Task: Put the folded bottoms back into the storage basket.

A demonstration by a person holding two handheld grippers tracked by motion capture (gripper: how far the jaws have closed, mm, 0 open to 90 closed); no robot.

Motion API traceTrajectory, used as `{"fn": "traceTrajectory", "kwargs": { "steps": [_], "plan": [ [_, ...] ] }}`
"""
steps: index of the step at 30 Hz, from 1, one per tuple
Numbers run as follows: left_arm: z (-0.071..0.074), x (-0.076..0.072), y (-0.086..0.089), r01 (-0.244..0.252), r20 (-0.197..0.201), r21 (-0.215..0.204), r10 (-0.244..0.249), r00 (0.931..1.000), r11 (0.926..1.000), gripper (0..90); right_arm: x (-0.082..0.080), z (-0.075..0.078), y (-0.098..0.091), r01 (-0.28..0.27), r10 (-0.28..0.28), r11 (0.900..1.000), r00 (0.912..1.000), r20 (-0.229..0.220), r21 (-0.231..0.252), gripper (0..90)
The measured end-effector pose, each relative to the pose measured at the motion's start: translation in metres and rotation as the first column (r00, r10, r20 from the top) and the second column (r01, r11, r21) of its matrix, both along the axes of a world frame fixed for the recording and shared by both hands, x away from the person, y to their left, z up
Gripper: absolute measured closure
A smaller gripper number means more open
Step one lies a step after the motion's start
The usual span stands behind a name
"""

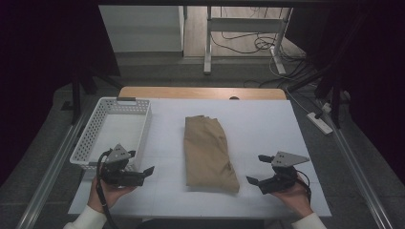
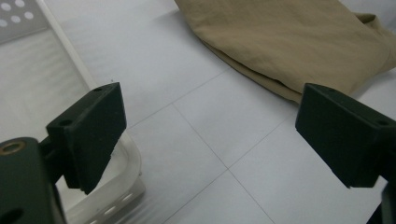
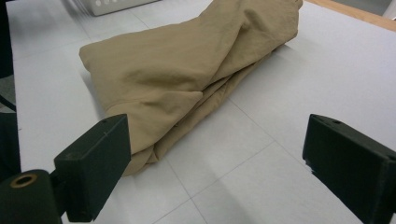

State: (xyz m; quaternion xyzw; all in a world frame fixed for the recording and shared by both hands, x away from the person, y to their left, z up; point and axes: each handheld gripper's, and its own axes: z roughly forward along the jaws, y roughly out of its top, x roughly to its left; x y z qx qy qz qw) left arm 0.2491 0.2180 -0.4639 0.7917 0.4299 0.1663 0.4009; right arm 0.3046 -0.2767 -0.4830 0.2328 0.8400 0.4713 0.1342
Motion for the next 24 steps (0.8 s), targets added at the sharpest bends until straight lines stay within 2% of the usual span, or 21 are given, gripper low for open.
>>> {"fn": "traceTrajectory", "kwargs": {
  "steps": [2,8,15,20,24],
  "plan": [
    [0.0,0.0,0.001,-0.001,0.002,-0.003,0.001,1.0,1.0,9.2,0.0,0.001,0.0,-0.005,0.005,1.0,1.0,-0.008,0.005,7.7],
    [0.002,0.002,0.004,-0.007,0.015,-0.015,0.007,0.9999,0.9999,9.3,-0.006,0.004,-0.005,-0.002,0.002,0.9999,1.0,0.004,0.012,8.0],
    [0.001,0.0,0.007,-0.008,0.022,-0.013,0.008,0.9997,0.9999,9.6,-0.003,0.004,-0.003,-0.008,0.008,0.9995,1.0,-0.006,0.031,8.0],
    [0.002,0.001,0.008,-0.003,0.028,-0.021,0.004,0.9996,0.9998,10.1,-0.006,0.005,0.002,-0.022,0.022,0.9997,0.9997,0.004,0.006,8.0],
    [0.001,0.004,0.008,0.0,0.024,-0.019,0.0,0.9997,0.9998,10.1,-0.01,0.009,0.006,-0.031,0.031,0.9994,0.9994,0.013,0.015,8.0]
  ]
}}
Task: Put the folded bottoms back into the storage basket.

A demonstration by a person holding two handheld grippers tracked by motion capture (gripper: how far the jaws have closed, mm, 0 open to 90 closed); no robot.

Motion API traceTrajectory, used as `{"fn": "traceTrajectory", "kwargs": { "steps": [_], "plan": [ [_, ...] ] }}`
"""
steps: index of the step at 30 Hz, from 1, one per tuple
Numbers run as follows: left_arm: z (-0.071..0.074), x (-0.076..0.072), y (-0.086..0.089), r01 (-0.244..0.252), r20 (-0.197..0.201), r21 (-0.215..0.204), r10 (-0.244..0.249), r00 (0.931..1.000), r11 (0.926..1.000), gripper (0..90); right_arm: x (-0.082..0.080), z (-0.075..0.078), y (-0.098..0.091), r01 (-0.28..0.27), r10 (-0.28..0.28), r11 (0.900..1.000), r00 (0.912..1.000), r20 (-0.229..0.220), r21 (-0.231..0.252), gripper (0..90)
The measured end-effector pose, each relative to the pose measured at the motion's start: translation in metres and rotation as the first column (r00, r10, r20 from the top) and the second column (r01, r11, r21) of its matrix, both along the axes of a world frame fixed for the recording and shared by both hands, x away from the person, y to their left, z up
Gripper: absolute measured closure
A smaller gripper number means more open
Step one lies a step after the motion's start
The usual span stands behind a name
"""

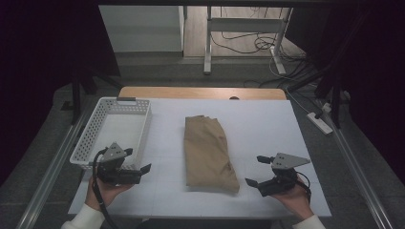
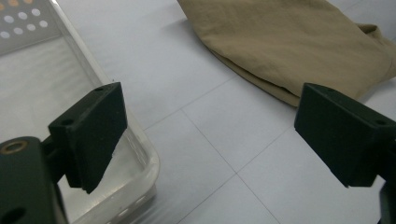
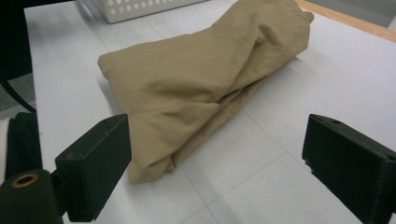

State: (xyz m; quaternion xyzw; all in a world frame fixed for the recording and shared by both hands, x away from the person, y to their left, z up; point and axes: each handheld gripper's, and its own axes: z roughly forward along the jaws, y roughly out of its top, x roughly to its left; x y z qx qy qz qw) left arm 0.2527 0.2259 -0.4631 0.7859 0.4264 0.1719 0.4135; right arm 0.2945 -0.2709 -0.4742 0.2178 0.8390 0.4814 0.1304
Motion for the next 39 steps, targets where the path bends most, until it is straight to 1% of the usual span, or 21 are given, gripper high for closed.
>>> {"fn": "traceTrajectory", "kwargs": {
  "steps": [3,9,13,18,24,26,29,30,33,34,39],
  "plan": [
    [-0.001,0.002,-0.001,0.0,-0.004,0.001,0.0,1.0,1.0,10.2,-0.001,0.001,0.003,-0.004,0.004,1.0,1.0,-0.003,0.001,8.0],
    [0.0,0.003,-0.004,0.008,-0.004,0.011,-0.008,1.0,0.9999,10.3,-0.001,0.001,0.009,-0.017,0.017,0.9998,0.9998,-0.003,-0.012,8.0],
    [-0.001,0.003,-0.005,0.01,-0.005,0.013,-0.009,0.9999,0.9999,10.9,0.0,0.002,0.012,-0.027,0.027,0.9996,0.9996,-0.012,0.004,8.0],
    [-0.001,0.004,-0.004,0.006,-0.009,0.011,-0.005,0.9999,0.9999,10.9,-0.001,0.005,0.017,-0.039,0.039,0.9992,0.9992,-0.01,-0.005,8.0],
    [-0.002,0.006,-0.003,0.005,-0.009,0.014,-0.004,1.0,0.9999,10.9,0.0,0.009,0.024,-0.054,0.054,0.9985,0.9985,-0.005,0.003,8.0],
    [-0.002,0.007,-0.003,0.004,-0.009,0.015,-0.004,0.9999,0.9999,10.9,0.001,0.01,0.028,-0.065,0.065,0.9978,0.9979,-0.005,-0.01,8.0],
    [-0.003,0.007,-0.004,0.007,-0.009,0.018,-0.007,0.9999,0.9998,10.9,0.001,0.01,0.032,-0.073,0.073,0.9972,0.9973,-0.004,-0.013,8.0],
    [-0.003,0.008,-0.004,0.008,-0.01,0.018,-0.008,0.9999,0.9998,11.1,0.001,0.011,0.036,-0.084,0.084,0.9962,0.9965,-0.005,-0.023,8.0],
    [-0.003,0.008,-0.005,0.011,-0.011,0.021,-0.011,0.9999,0.9997,11.2,0.002,0.011,0.041,-0.093,0.093,0.9951,0.9956,-0.006,-0.033,8.0],
    [-0.002,0.008,-0.005,0.012,-0.011,0.022,-0.011,0.9999,0.9997,11.1,0.002,0.01,0.045,-0.106,0.106,0.9937,0.9943,-0.015,-0.036,7.9],
    [-0.002,0.008,-0.005,0.008,-0.009,0.019,-0.008,0.9999,0.9998,11.1,0.001,0.008,0.053,-0.132,0.131,0.9896,0.991,-0.026,-0.057,8.0]
  ]
}}
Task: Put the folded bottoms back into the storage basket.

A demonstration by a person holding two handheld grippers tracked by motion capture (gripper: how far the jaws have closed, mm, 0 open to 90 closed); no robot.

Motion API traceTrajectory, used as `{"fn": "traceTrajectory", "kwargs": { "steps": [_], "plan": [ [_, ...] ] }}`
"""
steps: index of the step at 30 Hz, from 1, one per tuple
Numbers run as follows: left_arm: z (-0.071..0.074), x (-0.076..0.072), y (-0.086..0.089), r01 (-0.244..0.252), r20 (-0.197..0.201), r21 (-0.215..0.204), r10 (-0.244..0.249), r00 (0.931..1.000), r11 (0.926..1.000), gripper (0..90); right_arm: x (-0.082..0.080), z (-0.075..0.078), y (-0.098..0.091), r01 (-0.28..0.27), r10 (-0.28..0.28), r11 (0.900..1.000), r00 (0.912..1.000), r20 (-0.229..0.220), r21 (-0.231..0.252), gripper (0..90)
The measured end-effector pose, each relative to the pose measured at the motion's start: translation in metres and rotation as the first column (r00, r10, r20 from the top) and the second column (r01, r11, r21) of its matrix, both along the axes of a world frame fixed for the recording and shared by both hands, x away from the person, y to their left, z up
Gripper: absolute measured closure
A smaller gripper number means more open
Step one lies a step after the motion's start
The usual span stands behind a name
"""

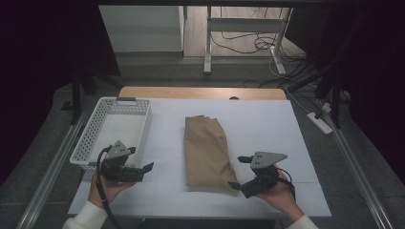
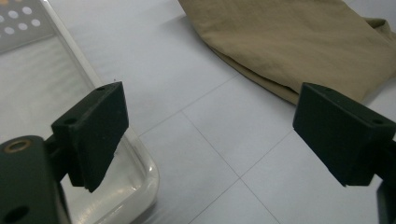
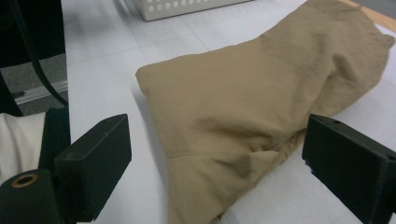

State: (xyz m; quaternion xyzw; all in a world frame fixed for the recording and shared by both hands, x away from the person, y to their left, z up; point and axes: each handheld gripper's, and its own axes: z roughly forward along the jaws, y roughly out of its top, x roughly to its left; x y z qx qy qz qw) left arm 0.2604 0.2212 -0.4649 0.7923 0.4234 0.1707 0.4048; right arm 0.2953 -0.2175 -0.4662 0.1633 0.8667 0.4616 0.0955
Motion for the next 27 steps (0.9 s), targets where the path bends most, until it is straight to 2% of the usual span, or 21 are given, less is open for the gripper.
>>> {"fn": "traceTrajectory", "kwargs": {
  "steps": [9,19,27],
  "plan": [
    [-0.001,0.001,0.001,-0.001,-0.003,0.002,0.001,1.0,1.0,11.0,0.0,-0.001,0.011,-0.034,0.034,0.9994,0.9993,-0.015,-0.008,8.0],
    [-0.001,0.001,0.0,0.0,-0.001,0.001,0.0,1.0,1.0,10.7,0.001,-0.004,0.033,-0.087,0.085,0.9941,0.9955,-0.041,-0.064,8.0],
    [-0.002,0.001,-0.001,0.005,-0.004,0.008,-0.005,1.0,1.0,10.6,0.002,-0.007,0.045,-0.105,0.102,0.99,0.9939,-0.042,-0.094,9.7]
  ]
}}
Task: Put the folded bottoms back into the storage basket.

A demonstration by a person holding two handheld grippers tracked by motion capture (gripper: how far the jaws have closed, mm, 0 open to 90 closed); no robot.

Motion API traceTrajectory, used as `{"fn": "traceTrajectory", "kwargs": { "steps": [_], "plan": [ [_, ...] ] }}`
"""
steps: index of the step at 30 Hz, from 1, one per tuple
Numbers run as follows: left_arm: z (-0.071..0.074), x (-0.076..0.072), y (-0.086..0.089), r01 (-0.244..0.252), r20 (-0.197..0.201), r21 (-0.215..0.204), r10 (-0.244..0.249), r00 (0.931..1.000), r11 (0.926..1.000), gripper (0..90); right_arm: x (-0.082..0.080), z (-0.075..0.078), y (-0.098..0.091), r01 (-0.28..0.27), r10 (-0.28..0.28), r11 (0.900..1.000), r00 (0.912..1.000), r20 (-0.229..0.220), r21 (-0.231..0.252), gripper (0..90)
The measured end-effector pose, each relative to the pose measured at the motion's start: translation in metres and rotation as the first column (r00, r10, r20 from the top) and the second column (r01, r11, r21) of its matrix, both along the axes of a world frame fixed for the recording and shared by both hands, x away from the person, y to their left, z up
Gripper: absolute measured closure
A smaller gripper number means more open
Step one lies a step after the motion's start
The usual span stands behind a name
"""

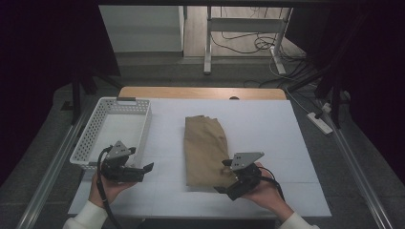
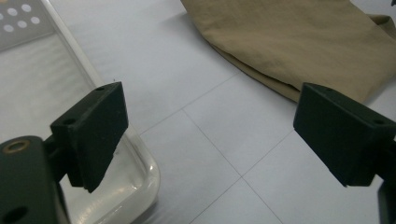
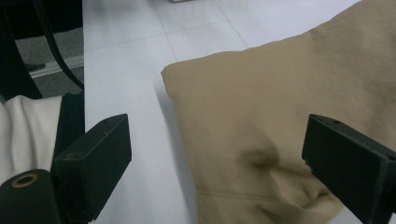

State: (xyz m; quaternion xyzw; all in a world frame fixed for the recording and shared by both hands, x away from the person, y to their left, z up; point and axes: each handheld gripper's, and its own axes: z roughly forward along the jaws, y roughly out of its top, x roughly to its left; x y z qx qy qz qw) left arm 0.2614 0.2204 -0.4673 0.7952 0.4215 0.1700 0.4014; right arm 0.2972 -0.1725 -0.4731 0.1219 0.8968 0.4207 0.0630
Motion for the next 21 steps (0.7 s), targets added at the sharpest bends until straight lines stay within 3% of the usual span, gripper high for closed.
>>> {"fn": "traceTrajectory", "kwargs": {
  "steps": [11,14,21],
  "plan": [
    [-0.001,-0.001,-0.001,0.008,0.004,0.004,-0.008,1.0,1.0,10.3,-0.006,-0.008,0.009,-0.034,0.034,0.9972,0.9994,-0.002,-0.066,14.5],
    [-0.001,-0.001,-0.001,0.01,0.0,0.007,-0.01,0.9999,0.9999,10.3,-0.005,-0.016,0.011,-0.03,0.03,0.9918,0.9996,-0.001,-0.124,14.5],
    [-0.002,0.0,-0.002,0.011,-0.003,0.014,-0.011,0.9999,0.9998,10.4,0.001,-0.03,0.013,-0.017,0.015,0.9811,0.9998,-0.013,-0.193,14.6]
  ]
}}
